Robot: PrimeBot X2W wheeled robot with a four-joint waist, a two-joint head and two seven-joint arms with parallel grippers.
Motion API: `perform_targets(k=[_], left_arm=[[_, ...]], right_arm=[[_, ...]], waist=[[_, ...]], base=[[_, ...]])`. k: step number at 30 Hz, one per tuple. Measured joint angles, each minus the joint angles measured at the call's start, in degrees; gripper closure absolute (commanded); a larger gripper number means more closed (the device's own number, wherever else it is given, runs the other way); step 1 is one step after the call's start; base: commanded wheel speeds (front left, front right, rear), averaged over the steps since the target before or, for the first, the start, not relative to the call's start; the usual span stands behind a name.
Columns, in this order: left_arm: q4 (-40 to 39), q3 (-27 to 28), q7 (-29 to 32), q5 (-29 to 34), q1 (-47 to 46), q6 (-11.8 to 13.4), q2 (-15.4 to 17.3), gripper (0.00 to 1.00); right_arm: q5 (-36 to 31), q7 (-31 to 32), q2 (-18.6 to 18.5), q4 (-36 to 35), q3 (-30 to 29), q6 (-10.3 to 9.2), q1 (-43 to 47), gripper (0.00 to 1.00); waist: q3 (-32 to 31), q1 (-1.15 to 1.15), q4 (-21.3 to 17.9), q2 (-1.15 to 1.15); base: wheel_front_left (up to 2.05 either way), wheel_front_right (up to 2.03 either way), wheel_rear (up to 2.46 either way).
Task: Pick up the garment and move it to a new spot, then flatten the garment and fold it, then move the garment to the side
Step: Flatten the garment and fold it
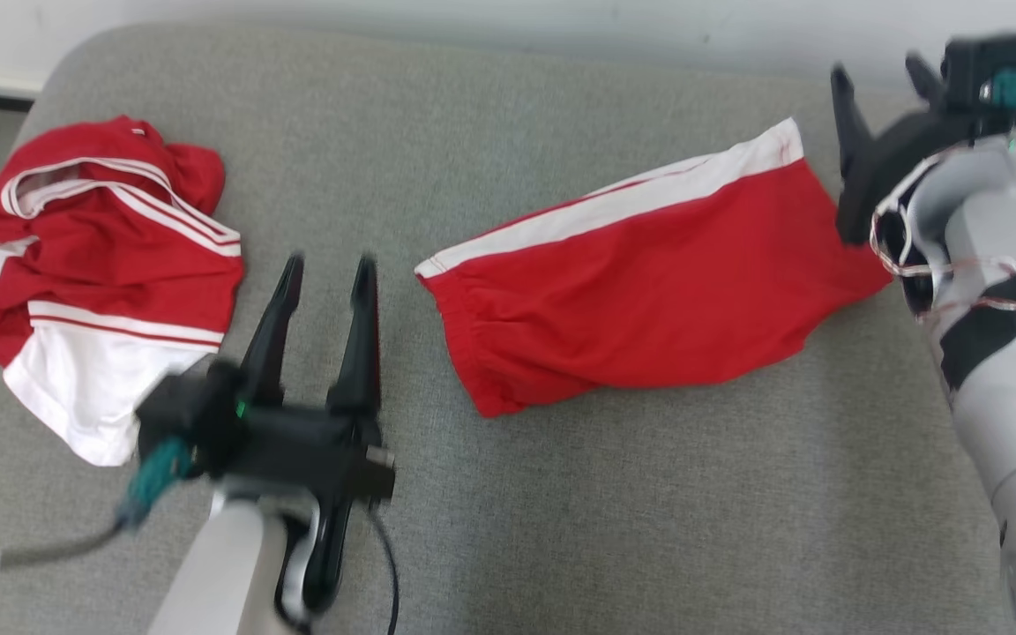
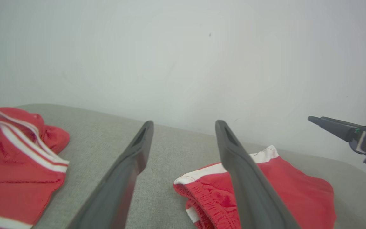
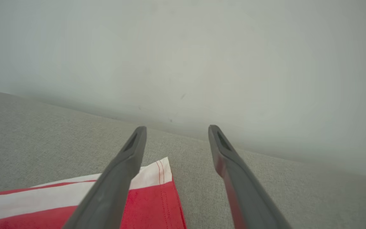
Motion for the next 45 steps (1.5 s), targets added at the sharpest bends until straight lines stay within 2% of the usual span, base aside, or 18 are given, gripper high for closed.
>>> perform_targets(k=[5, 12, 20, 32, 44, 45], left_arm=[[-8.4, 2.6, 0.0, 6.2, 10.7, -1.7, -0.2, 0.0], [-14.4, 3.9, 0.0, 7.9, 19.5, -2.5, -1.5, 0.0], [-16.6, 2.5, 0.0, 9.3, 20.3, -2.9, -1.9, 0.0], [-16.4, -1.5, 0.0, 9.6, 19.2, -2.4, -2.0, 0.0], [-16.1, -1.4, 0.0, 7.7, 18.1, -1.9, -2.0, 0.0], [-16.1, -1.5, 0.0, 7.6, 18.0, -1.9, -2.0, 0.0]], right_arm=[[1.2, 4.6, -0.7, 3.0, -3.3, 0.0, 4.2, 0.0], [1.5, 12.2, -3.2, 4.3, -7.2, 0.0, 7.2, 0.0], [-0.8, 21.5, -5.2, 4.7, -12.4, 0.0, 6.0, 0.0], [-8.1, 28.0, -6.9, 4.7, -21.4, 0.0, 3.1, 0.0], [-16.2, 37.6, -5.2, 3.1, -25.8, -0.23, 0.5, 0.0], [-16.9, 38.7, -5.1, 2.9, -25.9, -0.24, 0.5, 0.31]], waist=[[-2.9, 0.0, -0.3, 0.0], [-4.9, -0.01, 1.2, 0.0], [-3.9, -0.01, 4.7, -0.01], [1.2, 0.01, 8.6, 0.0], [4.9, 0.0, 11.1, -0.01], [4.8, 0.0, 11.1, -0.01]], base=[[0.0, 0.0, 0.0], [0.0, 0.0, 0.0], [0.0, 0.0, 0.0], [0.0, 0.0, 0.0], [0.0, 0.0, 0.0], [0.0, 0.0, 0.0]])
